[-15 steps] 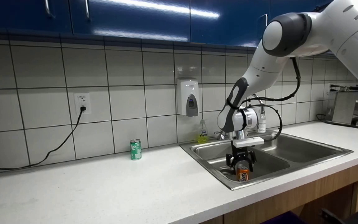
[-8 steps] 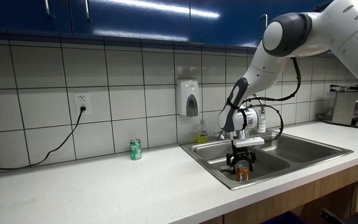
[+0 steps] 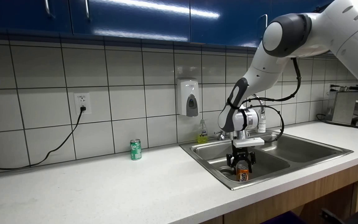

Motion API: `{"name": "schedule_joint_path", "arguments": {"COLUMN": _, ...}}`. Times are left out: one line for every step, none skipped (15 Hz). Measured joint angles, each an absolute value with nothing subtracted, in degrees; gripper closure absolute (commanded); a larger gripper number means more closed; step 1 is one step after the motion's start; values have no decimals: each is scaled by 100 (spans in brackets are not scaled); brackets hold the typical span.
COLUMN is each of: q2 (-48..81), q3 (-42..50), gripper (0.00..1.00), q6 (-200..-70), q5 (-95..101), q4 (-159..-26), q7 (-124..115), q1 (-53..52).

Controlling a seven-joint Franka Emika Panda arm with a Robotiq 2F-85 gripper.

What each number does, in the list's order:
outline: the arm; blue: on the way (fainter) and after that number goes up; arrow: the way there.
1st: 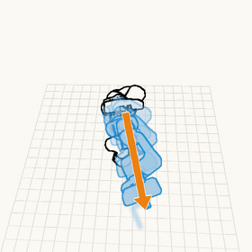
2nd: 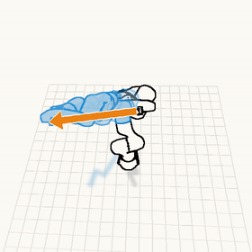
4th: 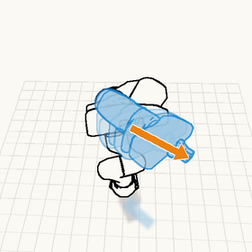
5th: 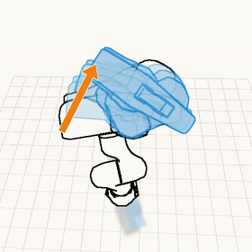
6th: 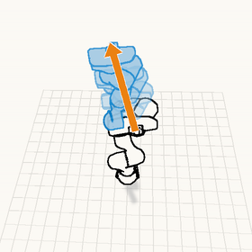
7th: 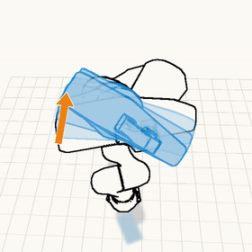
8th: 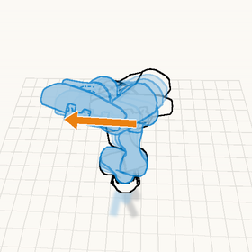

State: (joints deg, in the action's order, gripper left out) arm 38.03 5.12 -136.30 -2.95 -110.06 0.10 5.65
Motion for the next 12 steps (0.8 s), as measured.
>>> {"name": "schedule_joint_path", "arguments": {"q2": 3804, "q3": 512, "gripper": 51, "q6": -13631, "q5": -295, "q4": -11006, "q7": 10, "q1": 569}}
{"name": "schedule_joint_path", "arguments": {"q2": 3804, "q3": 512, "gripper": 60, "q6": -13633, "q5": -295, "q4": -11006, "q7": 10, "q1": 572}}
{"name": "schedule_joint_path", "arguments": {"q2": 3803, "q3": 513, "gripper": 62, "q6": -13634, "q5": -295, "q4": -11006, "q7": 10, "q1": 575}}
{"name": "schedule_joint_path", "arguments": {"q2": 3803, "q3": 513, "gripper": 62, "q6": -13636, "q5": -295, "q4": -11006, "q7": 10, "q1": 575}}
{"name": "schedule_joint_path", "arguments": {"q2": 3803, "q3": 513, "gripper": 62, "q6": -13637, "q5": -295, "q4": -11006, "q7": 10, "q1": 575}}
{"name": "schedule_joint_path", "arguments": {"q2": 3803, "q3": 513, "gripper": 62, "q6": -13637, "q5": -295, "q4": -11006, "q7": 10, "q1": 575}}
{"name": "schedule_joint_path", "arguments": {"q2": 3803, "q3": 512, "gripper": 62, "q6": -13637, "q5": -295, "q4": -11006, "q7": 10, "q1": 575}}
{"name": "schedule_joint_path", "arguments": {"q2": 3803, "q3": 512, "gripper": 62, "q6": -13637, "q5": -295, "q4": -11006, "q7": 10, "q1": 575}}
{"name": "schedule_joint_path", "arguments": {"q2": 3801, "q3": 512, "gripper": 62, "q6": -13636, "q5": -295, "q4": -11006, "q7": 10, "q1": 573}}
{"name": "schedule_joint_path", "arguments": {"q2": 3797, "q3": 510, "gripper": 62, "q6": -13635, "q5": -295, "q4": -11007, "q7": 10, "q1": 566}}
{"name": "schedule_joint_path", "arguments": {"q2": 3780, "q3": 510, "gripper": 62, "q6": -13630, "q5": -293, "q4": -11008, "q7": 10, "q1": 551}}
{"name": "schedule_joint_path", "arguments": {"q2": 3750, "q3": 510, "gripper": 62, "q6": -13624, "q5": -291, "q4": -11012, "q7": 9, "q1": 527}}
